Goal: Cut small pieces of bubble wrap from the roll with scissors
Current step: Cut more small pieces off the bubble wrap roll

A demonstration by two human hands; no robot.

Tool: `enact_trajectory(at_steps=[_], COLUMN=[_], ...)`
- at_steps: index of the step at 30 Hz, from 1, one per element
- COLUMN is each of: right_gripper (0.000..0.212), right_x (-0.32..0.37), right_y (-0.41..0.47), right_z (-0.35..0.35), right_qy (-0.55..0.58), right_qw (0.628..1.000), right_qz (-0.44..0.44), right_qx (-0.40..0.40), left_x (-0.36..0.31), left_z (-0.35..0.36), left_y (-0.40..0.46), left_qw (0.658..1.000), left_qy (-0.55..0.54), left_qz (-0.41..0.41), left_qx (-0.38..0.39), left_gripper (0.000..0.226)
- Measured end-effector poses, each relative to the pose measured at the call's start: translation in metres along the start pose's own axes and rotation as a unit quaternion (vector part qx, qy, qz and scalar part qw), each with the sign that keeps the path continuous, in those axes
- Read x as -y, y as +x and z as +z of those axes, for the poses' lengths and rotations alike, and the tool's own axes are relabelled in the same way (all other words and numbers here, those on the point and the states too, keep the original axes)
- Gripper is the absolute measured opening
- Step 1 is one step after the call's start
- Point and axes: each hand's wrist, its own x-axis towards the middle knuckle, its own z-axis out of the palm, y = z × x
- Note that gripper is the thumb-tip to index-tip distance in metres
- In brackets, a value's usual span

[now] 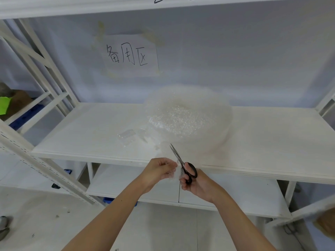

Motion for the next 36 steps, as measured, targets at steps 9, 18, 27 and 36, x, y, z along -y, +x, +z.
enact_trajectory(at_steps=[9, 18, 27, 36], right_gripper=[0.037, 0.038, 0.041, 0.039], right_x=[-0.004, 0.0, 0.003, 0.009], right_y=[0.004, 0.005, 0.005, 0.008], right_z=[0.0, 0.002, 0.001, 0.005], right_qy=[-0.029, -0.037, -0.038, -0.044], right_qw=[0.999, 0.998, 0.997, 0.997], right_qz=[-0.037, -0.055, -0.057, -0.056], right_qx=[0.014, 0.022, 0.018, 0.012], left_x=[0.003, 0.0, -0.001, -0.001], left_z=[0.005, 0.007, 0.007, 0.006], left_y=[-0.002, -0.005, -0.006, -0.01], left_qw=[1.0, 0.999, 0.999, 0.998], left_qy=[0.012, 0.027, 0.037, 0.045], left_qz=[0.002, 0.007, 0.005, 0.009], left_qx=[0.012, 0.025, 0.028, 0.044], left_gripper=[0.017, 0.011, 0.01, 0.012])
